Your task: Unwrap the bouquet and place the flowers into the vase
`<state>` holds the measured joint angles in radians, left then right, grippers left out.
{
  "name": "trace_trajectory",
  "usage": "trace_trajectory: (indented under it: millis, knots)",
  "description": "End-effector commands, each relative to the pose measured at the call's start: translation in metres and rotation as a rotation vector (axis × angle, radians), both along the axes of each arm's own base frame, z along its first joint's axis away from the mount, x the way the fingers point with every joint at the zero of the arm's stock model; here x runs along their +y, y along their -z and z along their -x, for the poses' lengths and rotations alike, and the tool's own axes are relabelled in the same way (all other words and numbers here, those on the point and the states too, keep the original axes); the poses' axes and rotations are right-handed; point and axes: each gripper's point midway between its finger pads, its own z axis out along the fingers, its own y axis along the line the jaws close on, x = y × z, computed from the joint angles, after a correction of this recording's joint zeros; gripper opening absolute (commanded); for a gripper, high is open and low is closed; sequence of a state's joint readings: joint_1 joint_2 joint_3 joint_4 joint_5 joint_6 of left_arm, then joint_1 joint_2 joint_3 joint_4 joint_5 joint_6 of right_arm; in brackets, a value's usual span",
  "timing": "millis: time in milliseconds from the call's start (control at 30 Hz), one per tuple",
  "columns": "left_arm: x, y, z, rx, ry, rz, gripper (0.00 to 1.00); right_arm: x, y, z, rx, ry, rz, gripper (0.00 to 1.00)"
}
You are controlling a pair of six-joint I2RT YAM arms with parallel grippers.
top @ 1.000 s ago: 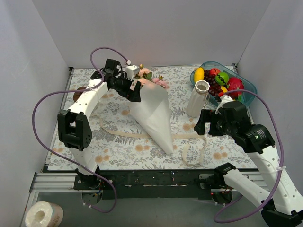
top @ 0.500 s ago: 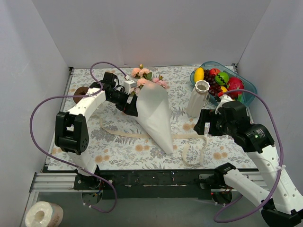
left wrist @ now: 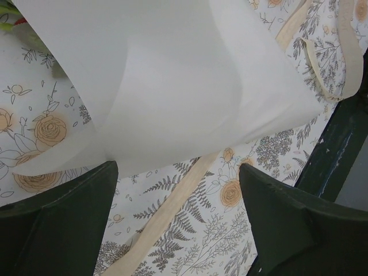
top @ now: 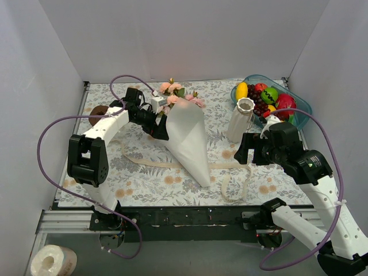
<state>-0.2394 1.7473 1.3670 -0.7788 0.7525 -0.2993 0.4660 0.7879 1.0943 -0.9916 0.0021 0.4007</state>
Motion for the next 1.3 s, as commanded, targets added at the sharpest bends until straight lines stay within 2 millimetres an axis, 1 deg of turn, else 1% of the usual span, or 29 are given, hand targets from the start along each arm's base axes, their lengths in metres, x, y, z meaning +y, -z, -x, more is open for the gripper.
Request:
trace_trajectory:
  millis: [0,133,267,367,533,733,833,933,967,1033,1067,1100,1167,1200,1267]
  knots:
    - [-0.003,0.005,0.0,-0.012,0.022,0.017,0.86,0.007,-0.01,-0.004,-0.035,-0.026,-0.033,0.98]
    - [0.0,0.016,0.001,-0.014,0.012,-0.001,0.86,0.009,-0.012,-0.004,-0.038,-0.036,-0.038,0.98]
    - [0.008,0.023,-0.001,-0.033,0.0,-0.041,0.86,0.01,-0.013,-0.004,-0.038,-0.041,-0.043,0.98]
    - [0.013,0.023,0.0,-0.04,-0.002,-0.048,0.86,0.011,-0.014,-0.004,-0.039,-0.046,-0.047,0.98]
    - [0.013,0.021,0.001,-0.035,0.0,-0.025,0.86,0.014,-0.013,-0.004,-0.036,-0.051,-0.059,0.98]
    - [0.015,0.033,-0.002,-0.014,-0.01,-0.027,0.86,0.014,-0.013,-0.003,-0.03,-0.052,-0.063,0.98]
    - [0.013,0.034,0.004,0.013,0.01,-0.006,0.85,0.013,-0.014,-0.004,-0.034,-0.045,-0.059,0.98]
    - [0.009,0.032,0.012,0.038,0.039,0.026,0.75,0.013,-0.013,-0.004,-0.033,-0.045,-0.057,0.98]
    - [0.007,0.031,0.015,0.053,0.048,0.042,0.7,0.014,-0.013,-0.004,-0.034,-0.046,-0.059,0.98]
    - [0.005,0.033,0.017,0.084,0.045,0.051,0.67,0.014,-0.012,-0.006,-0.033,-0.041,-0.062,0.98]
    - [0.002,0.028,0.017,0.085,0.053,0.069,0.65,0.014,-0.012,-0.006,-0.032,-0.039,-0.062,0.98]
    - [0.002,0.028,0.019,0.1,0.056,0.073,0.61,0.015,-0.012,-0.007,-0.031,-0.039,-0.066,0.98]
    - [-0.001,0.017,0.017,0.081,0.064,0.096,0.55,0.016,-0.011,-0.007,-0.026,-0.04,-0.069,0.98]
    - [-0.001,0.013,0.018,0.081,0.068,0.099,0.46,0.017,-0.011,-0.008,-0.029,-0.041,-0.071,0.98]
    - [-0.003,0.004,0.016,0.062,0.081,0.11,0.34,0.017,-0.012,-0.009,-0.029,-0.038,-0.072,0.98]
